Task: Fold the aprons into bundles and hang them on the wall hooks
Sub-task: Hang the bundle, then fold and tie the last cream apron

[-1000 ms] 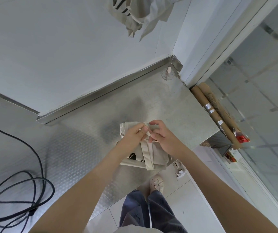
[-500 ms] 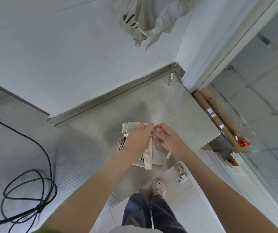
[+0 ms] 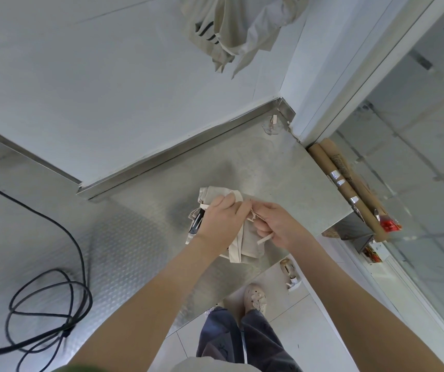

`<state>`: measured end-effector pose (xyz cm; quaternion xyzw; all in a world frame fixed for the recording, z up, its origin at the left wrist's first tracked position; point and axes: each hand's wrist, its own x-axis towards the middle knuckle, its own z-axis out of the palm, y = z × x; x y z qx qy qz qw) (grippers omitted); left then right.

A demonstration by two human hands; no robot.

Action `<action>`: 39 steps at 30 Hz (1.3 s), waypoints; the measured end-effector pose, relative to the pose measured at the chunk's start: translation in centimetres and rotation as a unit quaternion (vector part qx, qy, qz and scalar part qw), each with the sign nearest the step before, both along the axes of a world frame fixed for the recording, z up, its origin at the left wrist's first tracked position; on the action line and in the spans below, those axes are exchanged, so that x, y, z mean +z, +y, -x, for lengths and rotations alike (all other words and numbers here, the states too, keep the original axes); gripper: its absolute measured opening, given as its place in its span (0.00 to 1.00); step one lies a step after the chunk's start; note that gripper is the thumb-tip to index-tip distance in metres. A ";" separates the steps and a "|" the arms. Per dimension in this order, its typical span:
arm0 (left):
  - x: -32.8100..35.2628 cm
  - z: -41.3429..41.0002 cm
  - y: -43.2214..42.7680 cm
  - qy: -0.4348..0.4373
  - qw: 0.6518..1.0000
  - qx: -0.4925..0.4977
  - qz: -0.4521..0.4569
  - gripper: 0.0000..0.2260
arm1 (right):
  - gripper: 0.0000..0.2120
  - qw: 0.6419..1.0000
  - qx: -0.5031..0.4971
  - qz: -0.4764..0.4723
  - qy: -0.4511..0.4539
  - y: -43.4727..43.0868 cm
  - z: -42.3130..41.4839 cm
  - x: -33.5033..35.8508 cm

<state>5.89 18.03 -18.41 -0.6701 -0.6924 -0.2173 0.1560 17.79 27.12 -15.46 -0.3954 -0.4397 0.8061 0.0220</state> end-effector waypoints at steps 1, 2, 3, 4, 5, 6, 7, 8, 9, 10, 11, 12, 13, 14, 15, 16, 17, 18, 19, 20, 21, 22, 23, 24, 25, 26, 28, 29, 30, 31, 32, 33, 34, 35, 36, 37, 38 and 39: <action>-0.1 0.0 -0.2 0.001 1.000 -0.004 0.002 0.21 | 0.14 1.000 0.005 0.001 -0.001 0.0 -0.1 -0.1; -0.3 0.0 -0.3 0.004 1.000 -0.007 -0.008 0.20 | 0.13 1.000 0.012 0.001 -0.007 0.1 -0.2 -0.4; -0.5 0.0 -0.4 0.010 1.000 -0.008 -0.022 0.18 | 0.13 1.000 0.017 0.004 -0.014 0.2 -0.2 -0.4; -0.6 0.0 -0.5 0.017 0.999 -0.008 -0.033 0.15 | 0.12 1.000 0.018 0.005 -0.024 0.3 -0.3 -0.5; -0.5 -0.1 -0.6 0.020 0.999 -0.007 -0.043 0.12 | 0.13 0.999 0.018 0.006 -0.035 0.3 -0.3 -0.5; -0.5 -0.2 -0.6 0.014 0.999 -0.004 -0.049 0.10 | 0.13 0.999 0.017 0.002 -0.047 0.4 -0.2 -0.4; -0.6 -0.3 -0.7 0.002 0.999 0.003 -0.050 0.08 | 0.12 0.998 0.016 -0.005 -0.055 0.3 -0.2 -0.2; -0.7 -0.4 -0.8 -0.017 0.999 0.010 -0.040 0.06 | 0.11 0.998 0.017 -0.016 -0.062 0.3 -0.1 -0.1; -0.9 -0.4 -0.9 -0.031 0.999 0.016 -0.030 0.05 | 0.10 0.997 0.019 -0.031 -0.068 0.3 -0.1 -0.1; -1.0 -0.4 -1.1 -0.042 0.999 0.019 -0.019 0.05 | 0.10 0.996 0.025 -0.045 -0.070 0.3 -0.1 -0.2; -1.1 -0.3 -1.3 -0.047 0.999 0.016 -0.014 0.05 | 0.12 0.996 0.031 -0.054 -0.068 0.3 -0.1 -0.2; -1.1 -0.2 -1.4 -0.050 0.999 0.007 -0.014 0.06 | 0.14 0.995 0.040 -0.058 -0.066 0.4 0.0 -0.4; -1.2 0.0 -1.4 -0.046 0.999 -0.003 -0.024 0.07 | 0.16 0.995 0.051 -0.061 -0.063 0.4 0.0 -0.5; -1.1 0.1 -1.4 -0.044 0.998 -0.011 -0.035 0.08 | 0.16 0.994 0.062 -0.065 -0.061 0.5 0.0 -0.6; -1.0 0.1 -1.4 -0.036 0.998 -0.014 -0.045 0.08 | 0.15 0.994 0.067 -0.064 -0.061 0.4 0.1 -0.6; -0.9 0.1 -1.5 -0.032 0.998 -0.015 -0.048 0.07 | 0.14 0.994 0.065 -0.057 -0.062 0.3 0.2 -0.5; -0.9 0.0 -1.5 -0.026 0.998 -0.013 -0.048 0.07 | 0.13 0.996 0.056 -0.046 -0.061 0.3 0.3 -0.4; -0.8 0.1 -1.5 -0.025 0.999 -0.006 -0.043 0.08 | 0.12 0.997 0.044 -0.036 -0.059 0.3 0.4 -0.4; -0.8 0.0 -1.5 -0.028 0.999 0.005 -0.034 0.09 | 0.11 0.998 0.027 -0.029 -0.058 0.2 0.5 -0.4; -0.6 0.0 -1.4 -0.040 0.999 0.022 -0.020 0.11 | 0.10 0.998 0.009 -0.026 -0.060 0.2 0.6 -0.4; -0.5 -0.1 -1.3 -0.052 0.998 0.037 -0.008 0.14 | 0.10 0.997 -0.012 -0.028 -0.072 0.1 0.8 -0.4; -0.4 -0.4 -1.3 -0.073 0.996 0.049 0.016 0.16 | 0.10 0.995 -0.034 -0.035 -0.092 -0.1 1.0 -0.5; -0.5 -0.6 -1.3 -0.096 0.993 0.054 0.044 0.16 | 0.11 0.990 -0.053 -0.048 -0.118 -0.2 1.2 -0.7; -0.5 -0.9 -1.4 -0.126 0.986 0.065 0.084 0.15 | 0.12 0.985 -0.071 -0.066 -0.140 -0.4 1.4 -0.9; -0.6 -0.9 -1.6 -0.153 0.977 0.084 0.122 0.15 | 0.13 0.981 -0.091 -0.084 -0.152 -0.6 1.5 -1.3; -0.6 -0.9 -2.0 -0.184 0.965 0.113 0.152 0.19 | 0.12 0.976 -0.113 -0.100 -0.155 -0.6 1.6 -1.6; -0.4 -0.7 -3.0 -0.245 0.939 0.152 0.186 0.24 | 0.11 0.965 -0.156 -0.129 -0.169 -0.1 1.2 -2.2; -0.6 -0.3 -3.5 -0.254 0.934 0.168 0.189 0.23 | 0.11 0.957 -0.172 -0.141 -0.185 0.3 0.8 -2.4; -0.6 0.0 -4.1 -0.272 0.925 0.181 0.195 0.18 | 0.11 0.951 -0.184 -0.147 -0.201 0.6 0.4 -2.6; -0.5 0.2 -4.6 -0.295 0.913 0.190 0.206 0.13 | 0.12 0.946 -0.195 -0.148 -0.212 0.9 0.1 -2.8; -0.5 0.4 -5.0 -0.316 0.903 0.195 0.217 0.13 | 0.12 0.944 -0.205 -0.145 -0.216 1.0 -0.1 -3.1; -0.8 0.5 -5.3 -0.320 0.902 0.195 0.216 0.16 | 0.13 0.942 -0.211 -0.143 -0.219 1.1 -0.2 -3.2; -0.9 0.5 -5.5 -0.318 0.902 0.195 0.218 0.19 | 0.13 0.940 -0.216 -0.142 -0.224 1.1 -0.2 -3.3; -0.9 0.7 -5.6 -0.318 0.904 0.192 0.214 0.21 | 0.12 0.938 -0.219 -0.142 -0.229 1.1 0.0 -3.3; -0.8 0.7 -5.7 -0.317 0.904 0.189 0.214 0.22 | 0.12 0.936 -0.222 -0.143 -0.232 1.0 0.1 -3.2; -0.8 0.8 -5.7 -0.320 0.904 0.185 0.215 0.22 | 0.12 0.936 -0.223 -0.143 -0.234 0.9 0.1 -3.3; -0.8 0.8 -5.8 -0.321 0.903 0.185 0.219 0.21 | 0.12 0.935 -0.224 -0.143 -0.234 0.8 0.1 -3.4; -0.8 1.0 -6.0 -0.317 0.905 0.184 0.217 0.20 | 0.12 0.936 -0.221 -0.146 -0.232 0.8 0.1 -3.4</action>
